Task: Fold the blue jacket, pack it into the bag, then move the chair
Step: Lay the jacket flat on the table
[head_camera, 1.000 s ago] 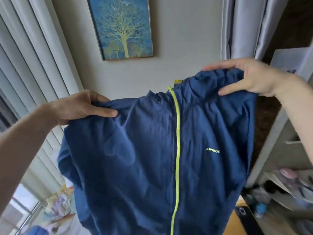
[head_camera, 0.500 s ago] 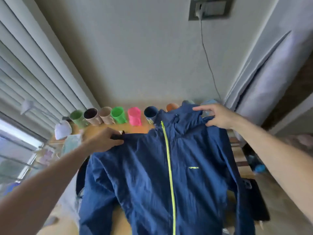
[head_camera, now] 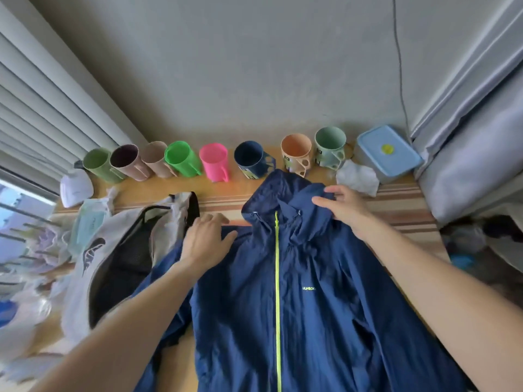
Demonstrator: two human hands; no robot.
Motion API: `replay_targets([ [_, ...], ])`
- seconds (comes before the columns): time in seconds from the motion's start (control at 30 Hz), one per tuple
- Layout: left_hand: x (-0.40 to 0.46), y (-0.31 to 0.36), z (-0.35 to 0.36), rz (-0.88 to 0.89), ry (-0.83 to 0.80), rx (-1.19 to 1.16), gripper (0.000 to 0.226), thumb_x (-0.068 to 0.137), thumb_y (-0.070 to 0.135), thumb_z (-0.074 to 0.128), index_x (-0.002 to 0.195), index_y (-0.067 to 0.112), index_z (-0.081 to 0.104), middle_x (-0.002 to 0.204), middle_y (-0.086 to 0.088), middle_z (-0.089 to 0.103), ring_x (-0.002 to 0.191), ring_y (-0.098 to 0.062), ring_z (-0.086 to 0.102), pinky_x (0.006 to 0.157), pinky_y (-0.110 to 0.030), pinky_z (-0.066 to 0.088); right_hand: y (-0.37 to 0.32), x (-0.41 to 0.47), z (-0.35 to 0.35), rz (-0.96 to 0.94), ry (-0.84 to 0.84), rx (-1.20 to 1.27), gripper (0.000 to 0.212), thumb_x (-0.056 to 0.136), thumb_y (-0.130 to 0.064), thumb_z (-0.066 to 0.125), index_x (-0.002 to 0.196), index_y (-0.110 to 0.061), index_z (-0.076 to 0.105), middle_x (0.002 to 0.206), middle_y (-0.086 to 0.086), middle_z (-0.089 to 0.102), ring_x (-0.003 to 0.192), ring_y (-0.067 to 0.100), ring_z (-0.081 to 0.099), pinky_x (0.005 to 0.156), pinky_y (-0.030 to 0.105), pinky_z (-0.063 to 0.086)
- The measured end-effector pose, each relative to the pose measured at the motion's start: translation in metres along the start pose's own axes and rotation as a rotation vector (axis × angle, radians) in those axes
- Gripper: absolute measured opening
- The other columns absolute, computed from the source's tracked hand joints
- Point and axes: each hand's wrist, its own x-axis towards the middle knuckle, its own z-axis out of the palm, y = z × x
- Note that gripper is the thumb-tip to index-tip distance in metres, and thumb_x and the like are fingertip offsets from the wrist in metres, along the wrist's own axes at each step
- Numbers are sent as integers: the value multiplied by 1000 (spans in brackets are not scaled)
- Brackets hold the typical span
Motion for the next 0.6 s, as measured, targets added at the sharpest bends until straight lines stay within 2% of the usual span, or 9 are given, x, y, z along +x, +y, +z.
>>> replay_targets([
  [0.07,13,15,20,-57,-50,-108,48,94,49,57,128,15,63,122,-8,71,118,-32,60,91,-40,50,7,18,8,104,54,135,67,60,-55,88,113,-24,61,121,-2,58,111,20,57,105,47,47],
  [0.13,29,29,36,-178,-114,-264,52,95,53,53,126,12,61,115,-6,73,115,-30,62,84,-36,47,12,38,13,206,42,313,67,50,-54,89,103,-20,67,112,-4,71,102,19,67,101,45,51],
  [0.23,64,40,53,-384,-127,-641,64,81,65,62,117,12,56,112,-6,72,107,-29,67,94,-40,54,9,50,19,354,-61,384,44,80,-27,82,117,-7,70,110,11,75,99,28,71,99,43,54],
  [0.3,89,40,65,-500,-99,-823,74,70,58,76,121,8,55,110,-10,73,100,-29,71,91,-47,59,10,49,22,392,-122,358,29,92,-14,70,118,-1,69,109,17,73,98,32,68,100,45,53],
  [0.33,98,42,69,-538,-90,-903,62,72,44,82,114,5,58,106,-13,73,94,-29,73,84,-45,62,12,49,22,392,-152,346,27,93,-10,67,119,0,69,109,18,73,99,34,68,99,46,53],
  [0.4,105,49,68,-566,-95,-1078,19,81,10,77,95,3,66,87,-13,75,69,-23,70,55,-29,58,13,44,19,365,-181,332,24,92,-3,65,115,0,71,105,18,74,96,34,70,93,47,56],
  [0.43,104,52,65,-566,-110,-1157,5,84,0,72,86,3,69,73,-10,72,57,-20,63,45,-24,47,13,40,15,317,-169,329,26,89,1,67,114,-3,72,104,16,75,95,33,71,89,46,57],
  [0.5,96,48,53,-519,-103,-1279,17,86,-7,65,77,6,68,66,-6,67,50,-15,51,46,-23,38,16,29,8,99,-63,265,32,83,6,72,108,-14,76,102,7,78,93,27,74,83,40,60],
  [0.6,66,29,26,-293,-86,-1368,21,88,-15,58,83,2,70,76,-6,72,64,-15,64,63,-22,52,21,-1,-10,-368,15,108,40,79,11,72,82,-29,77,80,-19,76,81,3,70,75,24,57],
])
